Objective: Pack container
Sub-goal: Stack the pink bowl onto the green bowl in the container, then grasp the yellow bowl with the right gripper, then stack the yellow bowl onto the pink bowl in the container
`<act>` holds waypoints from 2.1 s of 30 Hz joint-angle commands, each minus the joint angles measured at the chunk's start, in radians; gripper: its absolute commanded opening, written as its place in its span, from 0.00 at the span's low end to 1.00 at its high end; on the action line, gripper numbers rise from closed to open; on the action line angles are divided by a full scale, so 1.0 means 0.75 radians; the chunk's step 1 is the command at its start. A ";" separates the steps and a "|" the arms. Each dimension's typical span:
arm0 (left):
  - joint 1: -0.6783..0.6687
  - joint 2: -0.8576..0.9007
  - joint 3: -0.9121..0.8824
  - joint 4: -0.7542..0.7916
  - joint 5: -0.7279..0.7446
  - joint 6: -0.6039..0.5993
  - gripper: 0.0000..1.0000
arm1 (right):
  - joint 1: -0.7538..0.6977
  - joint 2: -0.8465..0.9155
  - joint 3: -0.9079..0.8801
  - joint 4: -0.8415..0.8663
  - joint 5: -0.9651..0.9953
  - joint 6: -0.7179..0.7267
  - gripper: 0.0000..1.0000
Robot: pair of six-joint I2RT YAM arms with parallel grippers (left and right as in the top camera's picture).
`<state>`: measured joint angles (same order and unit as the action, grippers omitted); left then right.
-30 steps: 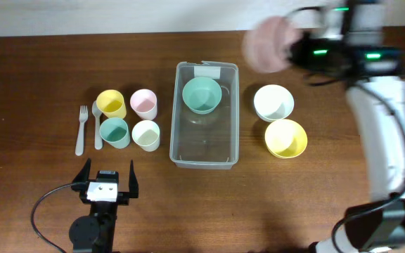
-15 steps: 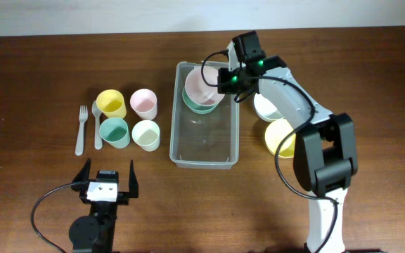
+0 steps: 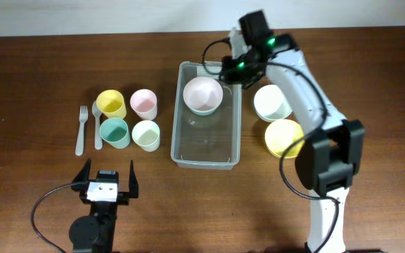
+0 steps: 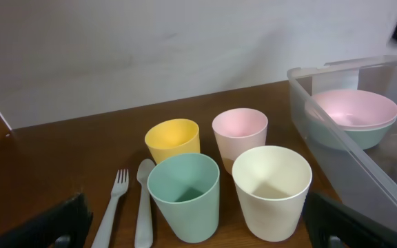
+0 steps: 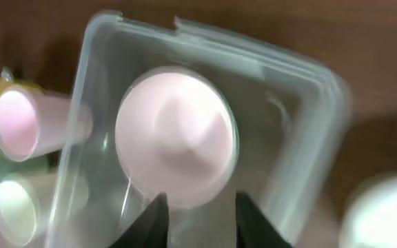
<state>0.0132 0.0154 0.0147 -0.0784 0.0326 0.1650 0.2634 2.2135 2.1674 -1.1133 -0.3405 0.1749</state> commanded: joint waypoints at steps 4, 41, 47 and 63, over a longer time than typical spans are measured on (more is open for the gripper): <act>-0.005 -0.007 -0.007 -0.002 -0.005 0.012 1.00 | -0.221 -0.127 0.297 -0.437 0.193 -0.053 0.35; -0.005 -0.007 -0.007 -0.002 -0.005 0.012 1.00 | -0.529 -0.164 -0.966 -0.027 0.070 -0.155 0.04; -0.005 -0.007 -0.007 -0.002 -0.005 0.012 1.00 | -0.511 -0.513 -0.953 -0.163 0.010 -0.159 0.04; -0.005 -0.007 -0.007 -0.002 -0.005 0.012 1.00 | 0.079 -0.585 -0.460 -0.024 0.077 -0.044 0.04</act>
<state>0.0132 0.0158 0.0147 -0.0780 0.0326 0.1650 0.2707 1.6650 1.7573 -1.1477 -0.3374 0.1131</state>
